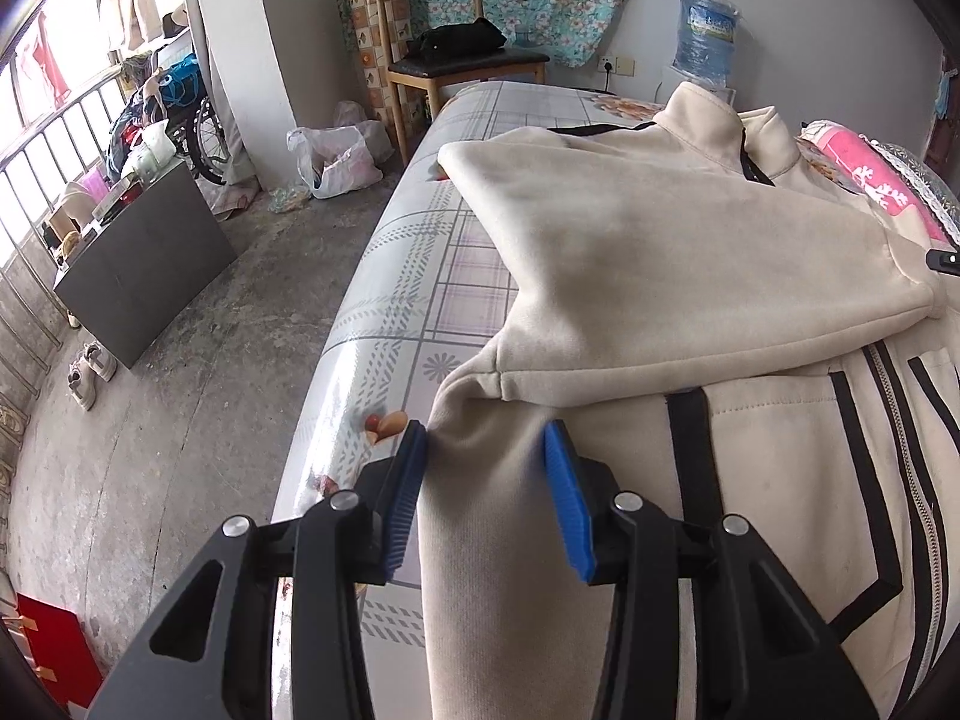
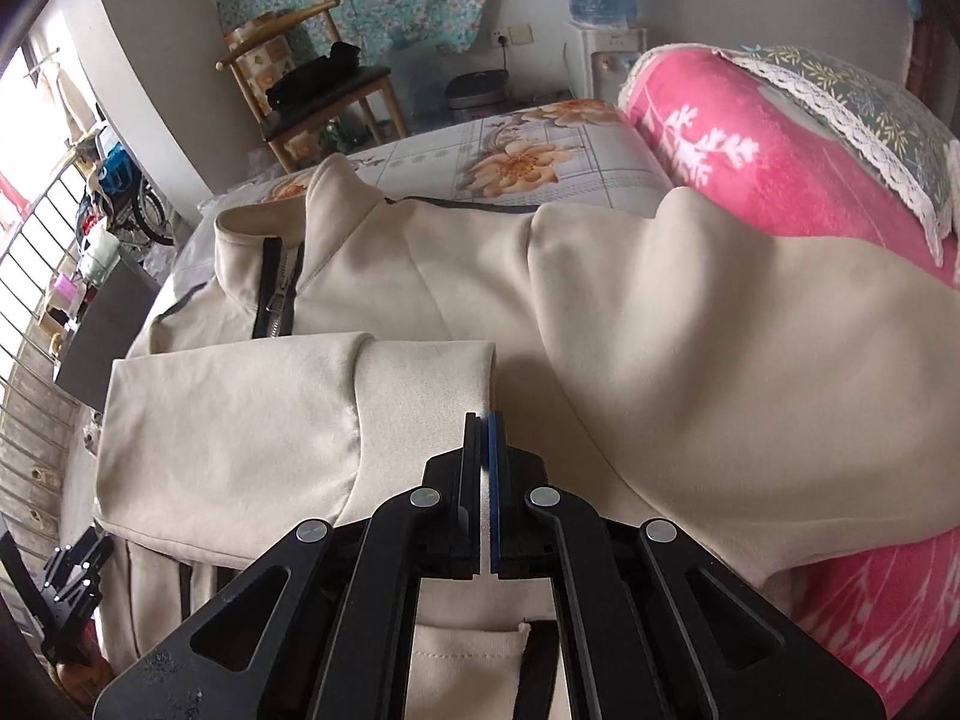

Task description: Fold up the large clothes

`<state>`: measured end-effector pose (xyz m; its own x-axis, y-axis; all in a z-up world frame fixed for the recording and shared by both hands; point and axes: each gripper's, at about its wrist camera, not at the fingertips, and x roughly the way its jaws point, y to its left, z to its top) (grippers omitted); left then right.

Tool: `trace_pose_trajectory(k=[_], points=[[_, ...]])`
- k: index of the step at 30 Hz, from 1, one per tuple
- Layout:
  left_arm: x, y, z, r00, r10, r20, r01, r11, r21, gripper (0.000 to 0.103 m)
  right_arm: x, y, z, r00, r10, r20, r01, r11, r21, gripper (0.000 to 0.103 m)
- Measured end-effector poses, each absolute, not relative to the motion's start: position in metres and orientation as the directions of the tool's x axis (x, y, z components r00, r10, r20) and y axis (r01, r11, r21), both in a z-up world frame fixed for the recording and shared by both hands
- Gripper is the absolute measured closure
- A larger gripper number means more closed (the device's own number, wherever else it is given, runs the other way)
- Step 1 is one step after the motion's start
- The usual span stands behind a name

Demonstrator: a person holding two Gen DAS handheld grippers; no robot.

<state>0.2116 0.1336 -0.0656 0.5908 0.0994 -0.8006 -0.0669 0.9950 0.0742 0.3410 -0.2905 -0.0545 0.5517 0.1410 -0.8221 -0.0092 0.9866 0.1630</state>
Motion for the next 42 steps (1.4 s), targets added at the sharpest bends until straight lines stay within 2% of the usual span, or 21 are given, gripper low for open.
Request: trace_pose_trajectory(k=[5,7,8,9,10,12,14,17,20,23,26,30,33,38,39,41,42], points=[[0.212,0.133,-0.066,0.589,0.101,-0.802,-0.066,0.995,0.076,0.063,0.348,-0.290,-0.082,0.481,0.129,-0.867,-0.013,0.990,0.140,0.101],[0.212,0.133,-0.066,0.589,0.102,-0.802,-0.065,0.995,0.079,0.063,0.349,-0.295,-0.079,0.468,0.173,-0.866,-0.005,0.981,0.193,0.091],[0.212,0.133,-0.066,0.589,0.102,-0.801,-0.065,0.995,0.078,0.063,0.351,-0.298,-0.078,0.460,0.213,-0.862,-0.002,0.971,0.239,0.083],[0.212,0.133,-0.066,0.590,0.102,-0.801,-0.065,0.995,0.079,0.063,0.353,-0.301,-0.078,0.451,0.248,-0.858,0.001,0.961,0.278,0.066],[0.212,0.133,-0.066,0.590,0.102,-0.801,-0.065,0.995,0.078,0.063,0.355,-0.303,-0.078,0.446,0.262,-0.856,0.005,0.955,0.295,0.062],[0.212,0.133,-0.066,0.589,0.102,-0.802,-0.066,0.995,0.078,0.063,0.361,-0.302,-0.082,0.423,0.265,-0.866,0.000,0.956,0.292,0.066],[0.212,0.133,-0.066,0.589,0.101,-0.802,-0.065,0.995,0.078,0.063,0.366,-0.296,-0.083,0.410,0.245,-0.879,-0.020,0.966,0.260,0.099],[0.212,0.133,-0.065,0.588,0.095,-0.803,-0.064,0.995,0.071,0.063,0.366,-0.287,-0.074,0.428,0.192,-0.883,-0.045,0.981,0.191,0.102],[0.210,0.133,-0.059,0.598,0.083,-0.797,-0.063,0.996,0.057,0.063,0.358,-0.285,-0.049,0.515,0.170,-0.840,-0.055,0.985,0.165,0.103],[0.210,0.131,-0.058,0.594,0.089,-0.799,-0.060,0.996,0.066,0.063,0.357,-0.287,-0.039,0.564,0.137,-0.814,-0.036,0.989,0.142,0.103],[0.213,0.127,-0.062,0.578,0.112,-0.808,-0.059,0.994,0.095,0.063,0.364,-0.284,-0.054,0.554,0.058,-0.830,-0.009,0.998,0.064,0.103],[0.213,0.127,-0.061,0.577,0.114,-0.809,-0.060,0.993,0.097,0.063,0.367,-0.289,-0.071,0.532,0.045,-0.846,0.035,0.997,0.075,0.103],[0.213,0.129,-0.062,0.572,0.116,-0.812,-0.058,0.993,0.102,0.063,0.358,-0.285,-0.063,0.573,0.019,-0.820,0.042,0.998,0.052,0.103],[0.213,0.137,-0.061,0.564,0.081,-0.822,-0.067,0.996,0.052,0.063,0.359,-0.279,-0.076,0.502,-0.021,-0.864,0.022,1.000,-0.011,0.098],[0.211,0.138,-0.059,0.567,0.071,-0.821,-0.071,0.997,0.038,0.063,0.354,-0.282,-0.071,0.510,-0.018,-0.860,0.027,1.000,-0.004,0.095],[0.201,0.143,-0.052,0.572,0.060,-0.818,-0.076,0.997,0.019,0.063,0.338,-0.286,-0.059,0.529,0.022,-0.848,0.010,0.999,0.032,0.080],[0.196,0.145,-0.050,0.568,0.055,-0.821,-0.080,0.997,0.012,0.063,0.326,-0.291,-0.053,0.538,0.035,-0.842,0.004,0.999,0.045,0.066]])
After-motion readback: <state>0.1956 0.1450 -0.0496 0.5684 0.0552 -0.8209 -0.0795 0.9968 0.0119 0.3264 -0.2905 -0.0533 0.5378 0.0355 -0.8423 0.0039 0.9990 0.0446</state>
